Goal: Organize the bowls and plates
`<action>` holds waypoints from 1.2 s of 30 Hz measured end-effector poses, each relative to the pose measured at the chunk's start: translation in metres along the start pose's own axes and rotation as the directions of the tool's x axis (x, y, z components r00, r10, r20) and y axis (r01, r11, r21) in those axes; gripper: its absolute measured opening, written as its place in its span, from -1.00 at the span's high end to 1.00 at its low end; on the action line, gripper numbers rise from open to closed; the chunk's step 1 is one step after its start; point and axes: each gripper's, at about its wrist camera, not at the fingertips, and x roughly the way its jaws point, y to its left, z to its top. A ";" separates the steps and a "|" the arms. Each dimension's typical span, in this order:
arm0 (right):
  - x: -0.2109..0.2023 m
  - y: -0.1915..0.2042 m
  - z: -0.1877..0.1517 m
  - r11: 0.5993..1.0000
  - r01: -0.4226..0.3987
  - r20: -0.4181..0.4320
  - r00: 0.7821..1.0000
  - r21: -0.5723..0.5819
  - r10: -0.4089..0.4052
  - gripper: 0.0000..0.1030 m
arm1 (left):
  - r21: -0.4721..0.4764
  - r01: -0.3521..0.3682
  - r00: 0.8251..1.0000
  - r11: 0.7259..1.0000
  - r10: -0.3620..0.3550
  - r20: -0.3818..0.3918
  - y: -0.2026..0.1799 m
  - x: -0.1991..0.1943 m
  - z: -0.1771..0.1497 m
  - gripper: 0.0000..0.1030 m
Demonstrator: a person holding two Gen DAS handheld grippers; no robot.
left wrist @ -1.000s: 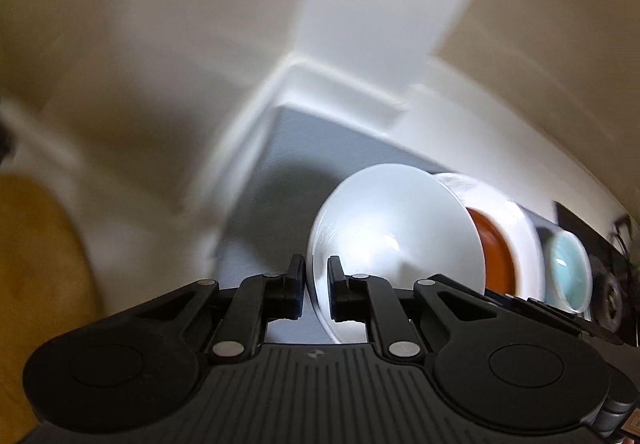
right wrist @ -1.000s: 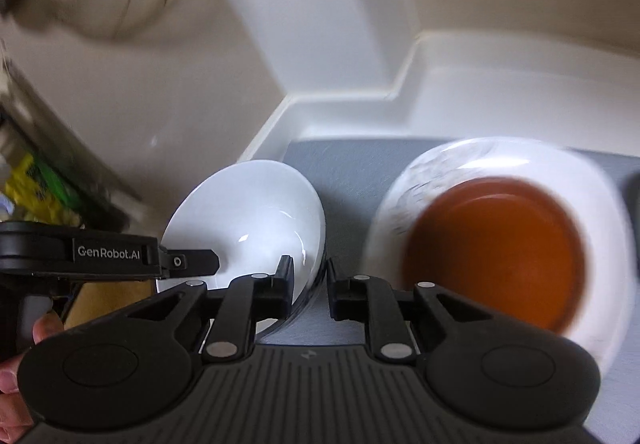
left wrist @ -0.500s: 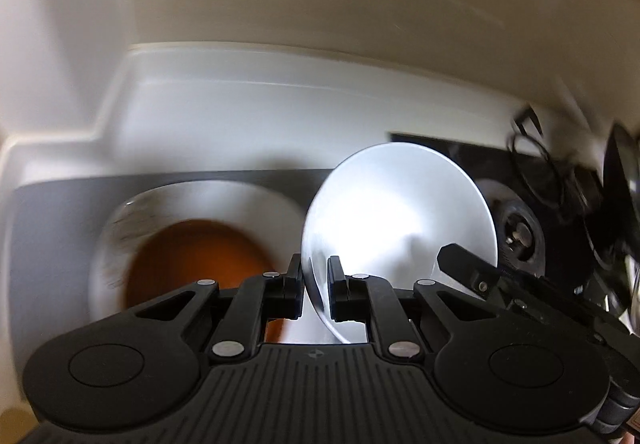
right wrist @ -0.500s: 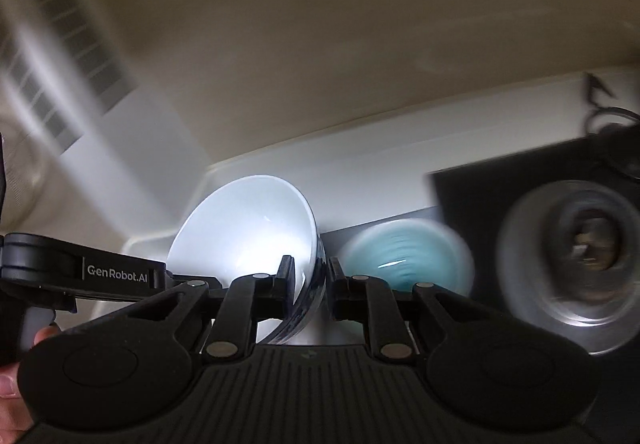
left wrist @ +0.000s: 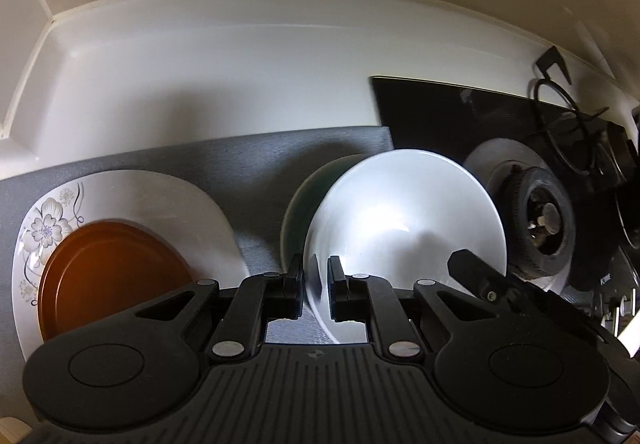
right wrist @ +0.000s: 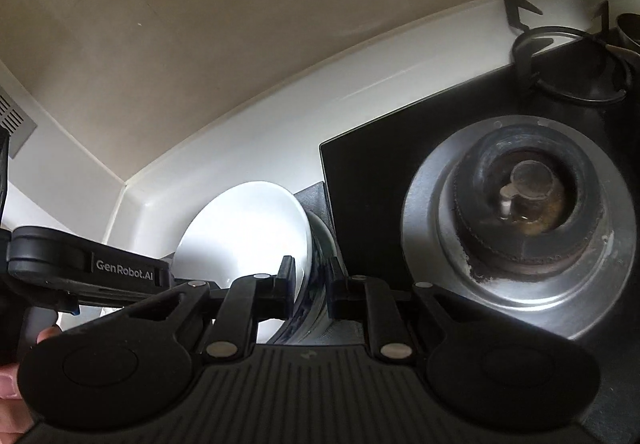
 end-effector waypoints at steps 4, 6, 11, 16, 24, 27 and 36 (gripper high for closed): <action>0.008 0.004 0.002 1.000 0.012 -0.011 1.000 -0.003 -0.012 0.72 | -0.024 0.020 1.000 1.000 -0.021 -0.013 0.005 0.005 0.003 0.76; 0.010 0.007 0.001 1.000 0.021 -0.016 1.000 -0.004 -0.021 0.72 | -0.032 0.034 0.999 0.999 -0.034 -0.010 0.005 0.008 0.006 0.77; 0.018 0.014 0.004 0.998 0.038 -0.019 0.999 -0.047 -0.039 0.72 | -0.130 0.078 0.997 0.988 -0.079 -0.007 0.022 0.010 0.009 0.77; 0.022 0.032 0.000 0.981 0.088 0.004 0.996 -0.174 -0.089 0.73 | -0.148 0.085 0.996 0.985 -0.090 -0.026 0.031 0.016 0.005 0.75; 0.013 0.030 0.005 0.989 0.089 0.000 0.996 -0.118 -0.090 0.64 | -0.119 0.071 0.996 0.990 -0.076 -0.044 0.022 0.026 0.010 0.69; 0.003 0.007 0.009 0.999 0.042 0.003 0.999 0.020 -0.042 0.64 | -0.138 0.080 0.994 0.987 -0.090 -0.067 0.023 0.031 0.010 0.65; 0.011 -0.014 0.010 0.992 -0.016 -0.065 0.998 0.125 0.025 0.44 | -0.166 0.069 0.989 0.984 -0.090 -0.120 0.021 0.051 0.010 0.62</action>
